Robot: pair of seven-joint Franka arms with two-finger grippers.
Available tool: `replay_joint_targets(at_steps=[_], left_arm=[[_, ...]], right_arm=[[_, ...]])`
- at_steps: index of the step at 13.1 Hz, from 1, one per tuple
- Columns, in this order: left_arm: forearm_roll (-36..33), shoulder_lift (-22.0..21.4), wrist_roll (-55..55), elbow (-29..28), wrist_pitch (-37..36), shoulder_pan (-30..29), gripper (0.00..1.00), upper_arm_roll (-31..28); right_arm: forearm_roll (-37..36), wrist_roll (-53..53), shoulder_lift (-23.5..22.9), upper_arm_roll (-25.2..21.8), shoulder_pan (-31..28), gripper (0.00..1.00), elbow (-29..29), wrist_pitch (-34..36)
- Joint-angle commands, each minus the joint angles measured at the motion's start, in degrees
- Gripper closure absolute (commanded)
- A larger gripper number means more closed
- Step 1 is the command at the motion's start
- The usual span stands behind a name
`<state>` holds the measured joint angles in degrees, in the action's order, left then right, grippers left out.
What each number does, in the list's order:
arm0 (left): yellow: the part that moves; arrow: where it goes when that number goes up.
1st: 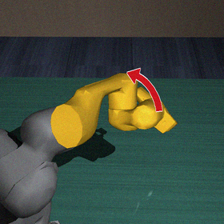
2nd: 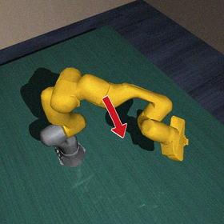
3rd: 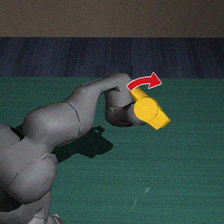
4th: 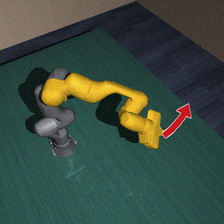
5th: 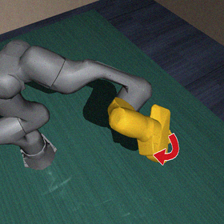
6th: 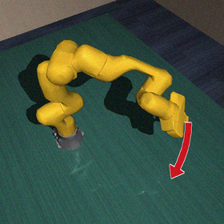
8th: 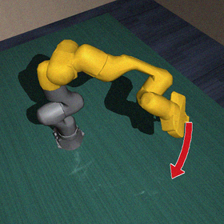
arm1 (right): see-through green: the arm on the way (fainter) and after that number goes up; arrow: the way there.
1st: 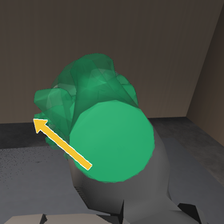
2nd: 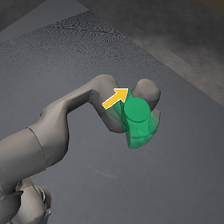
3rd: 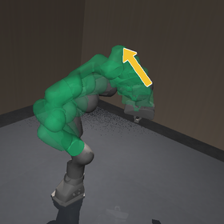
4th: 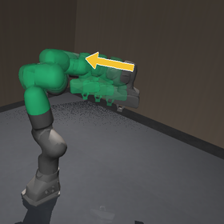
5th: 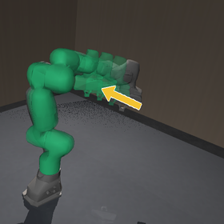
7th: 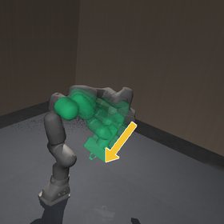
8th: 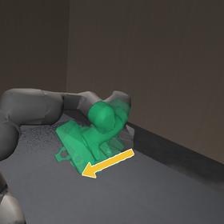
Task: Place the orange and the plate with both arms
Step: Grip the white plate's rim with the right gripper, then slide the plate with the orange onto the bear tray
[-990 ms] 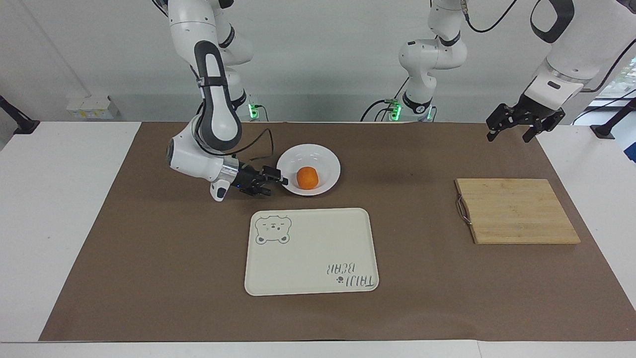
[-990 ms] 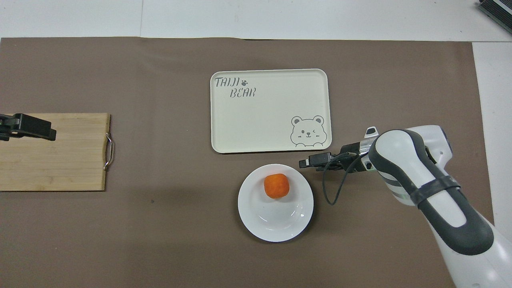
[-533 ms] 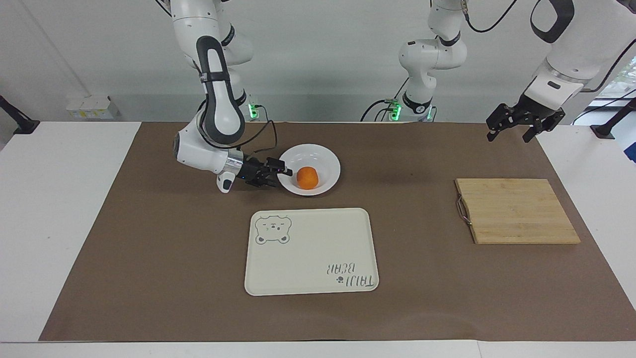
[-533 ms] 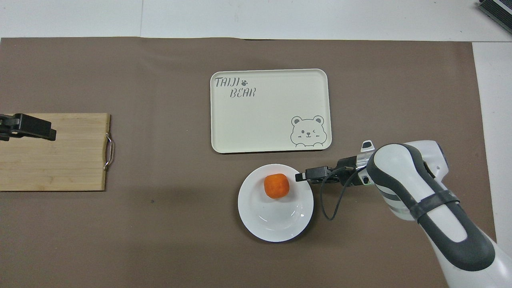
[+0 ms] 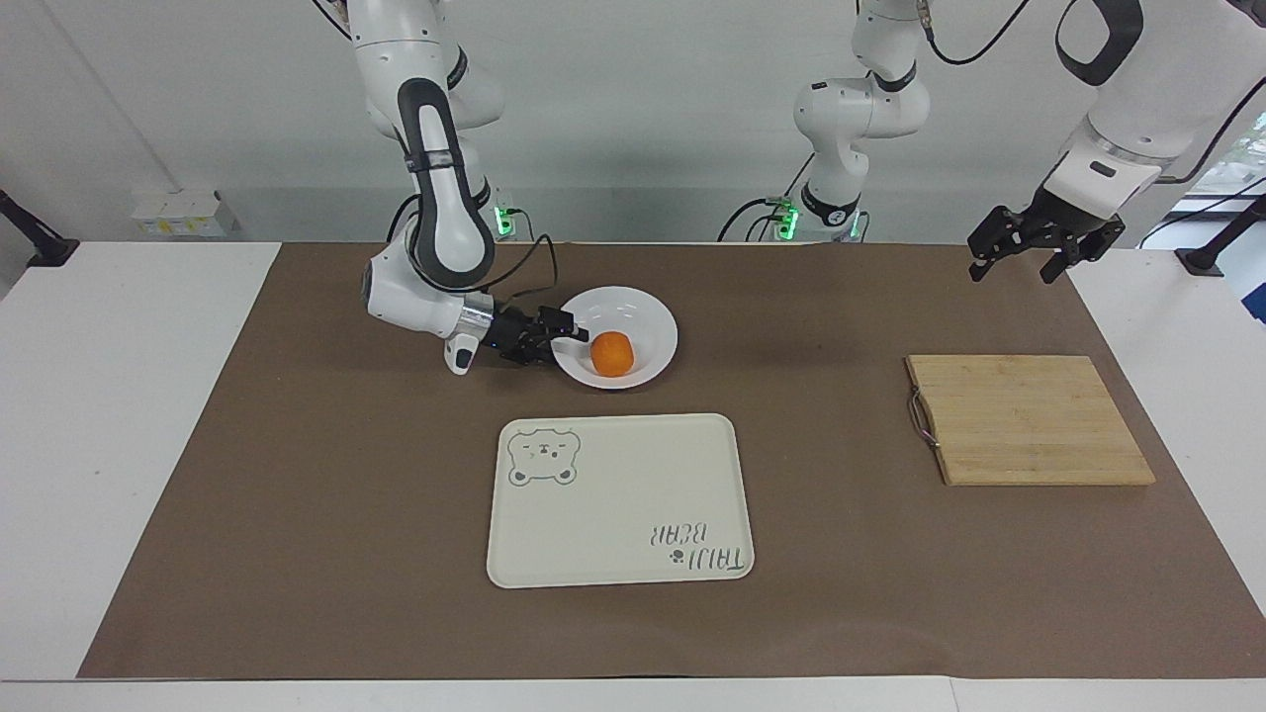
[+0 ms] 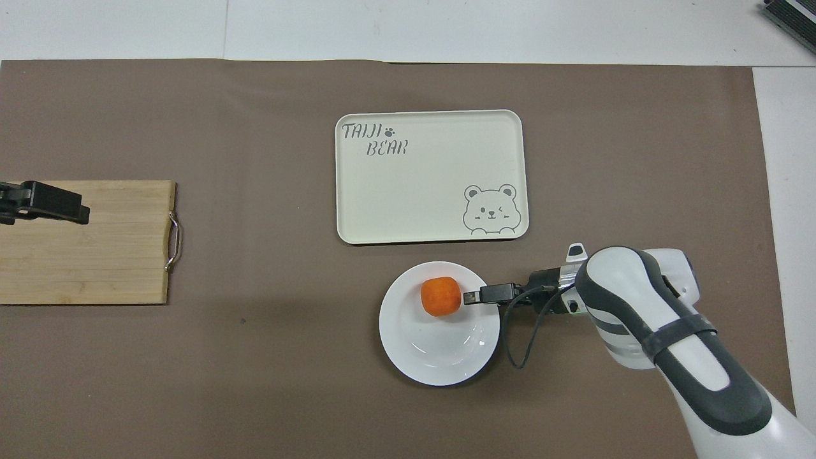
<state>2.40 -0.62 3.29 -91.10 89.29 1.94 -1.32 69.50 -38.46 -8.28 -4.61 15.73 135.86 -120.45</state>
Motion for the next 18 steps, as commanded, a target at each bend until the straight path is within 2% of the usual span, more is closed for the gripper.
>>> replay_joint_targets(at_steps=[1,2,3,6,10,14,18], left_arm=[[-1.0,-0.7,-0.65,-0.14,-0.34,-0.36,0.0,0.35],[-1.0,-0.7,-0.65,-0.14,-0.34,-0.44,0.0,0.35],[-1.0,-0.7,-0.65,-0.14,-0.34,-0.44,0.0,0.35],[-1.0,-0.7,-0.65,-0.14,-0.34,-0.36,0.0,0.35],[-1.0,-0.7,-0.65,-0.14,-0.34,-0.36,0.0,0.35],[-1.0,-0.7,-0.65,-0.14,-0.34,-0.36,0.0,0.35],[-1.0,-0.7,-0.65,-0.14,-0.34,-0.36,0.0,0.35]], right_arm=[[2.13,-1.18,2.39,-0.05,0.09,0.6,2.39,-1.11],[2.13,-0.39,2.39,-0.05,0.09,0.92,2.39,-1.11],[2.13,1.71,2.39,-0.05,0.09,1.0,2.39,-1.19],[2.13,3.57,2.04,-0.05,0.18,1.0,1.87,-1.28],[2.3,0.16,0.9,0.04,0.09,1.0,-0.85,-0.5],[7.65,-6.09,-1.99,0.04,-0.09,1.0,-6.82,1.0],[10.57,-4.35,-5.86,0.04,-1.14,1.0,-14.73,1.88]])
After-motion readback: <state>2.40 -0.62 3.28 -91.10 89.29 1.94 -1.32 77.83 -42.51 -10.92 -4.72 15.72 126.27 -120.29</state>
